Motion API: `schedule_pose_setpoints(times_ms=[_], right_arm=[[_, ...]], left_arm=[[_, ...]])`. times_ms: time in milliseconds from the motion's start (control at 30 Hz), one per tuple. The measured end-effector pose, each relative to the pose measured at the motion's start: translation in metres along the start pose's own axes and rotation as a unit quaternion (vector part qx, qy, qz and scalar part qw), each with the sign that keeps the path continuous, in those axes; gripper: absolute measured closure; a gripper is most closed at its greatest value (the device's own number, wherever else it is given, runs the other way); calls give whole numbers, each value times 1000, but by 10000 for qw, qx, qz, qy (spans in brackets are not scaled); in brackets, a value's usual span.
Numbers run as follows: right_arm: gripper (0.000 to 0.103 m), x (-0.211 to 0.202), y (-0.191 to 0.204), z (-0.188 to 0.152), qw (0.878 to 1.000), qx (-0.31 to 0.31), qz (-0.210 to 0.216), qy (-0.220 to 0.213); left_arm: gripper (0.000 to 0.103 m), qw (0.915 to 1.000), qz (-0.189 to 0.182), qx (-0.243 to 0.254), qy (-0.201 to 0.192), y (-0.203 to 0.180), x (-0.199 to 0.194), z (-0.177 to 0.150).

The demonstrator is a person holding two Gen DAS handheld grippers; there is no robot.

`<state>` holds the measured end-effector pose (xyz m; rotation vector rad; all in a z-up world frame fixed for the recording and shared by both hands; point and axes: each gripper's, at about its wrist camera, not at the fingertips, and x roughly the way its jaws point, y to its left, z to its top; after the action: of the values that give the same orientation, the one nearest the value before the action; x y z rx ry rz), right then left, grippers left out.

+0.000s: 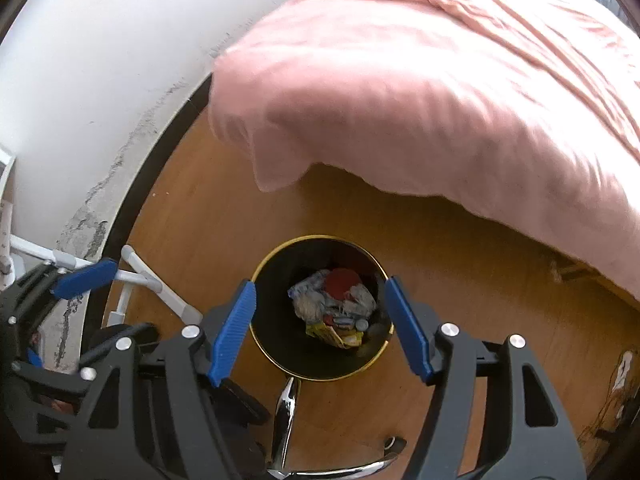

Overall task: Collect trash
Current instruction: 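Move both tools back over the desk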

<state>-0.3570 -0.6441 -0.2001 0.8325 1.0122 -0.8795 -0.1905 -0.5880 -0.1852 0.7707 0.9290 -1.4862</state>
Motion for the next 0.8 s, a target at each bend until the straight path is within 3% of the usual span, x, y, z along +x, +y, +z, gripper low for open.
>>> schedule_pose_setpoints(times_ms=[133,233,300,400,533,567,700,767,800], right_arm=[[38,-39,40,11,9979,-413,66,-489],[38,-76,103,22,9897,-1010,435,-911],[38,-96,154,27,9797,-1479,757,-1123],[37,-115,237,29,9575,-2211,1421,-1191],[38,-126,357,9,9144,-3229,2208,-1038],[37,-128,393,-3,8991,-3543,2380,-973],[38,-130,495,-49,8485,-4432,2806,-698],[38,-132,534,-75,8232,-4824,2935,-588],[38,-133,553,-88,8106,-5018,2968,-556]], left_arm=[[22,9980,349,-267,-458,25,-68,-8],[22,9919,766,-572,-839,55,-131,-26],[21,9833,1125,-908,-1105,81,-176,-46],[21,9611,1703,-1626,-1444,130,-242,-88],[21,9087,2739,-2680,-1654,195,-324,-167],[21,8898,3029,-2982,-1665,212,-345,-195],[19,8350,3683,-3808,-1489,258,-391,-278],[19,8130,3843,-4143,-1406,279,-406,-317],[19,8088,3859,-4220,-1373,286,-409,-327]])
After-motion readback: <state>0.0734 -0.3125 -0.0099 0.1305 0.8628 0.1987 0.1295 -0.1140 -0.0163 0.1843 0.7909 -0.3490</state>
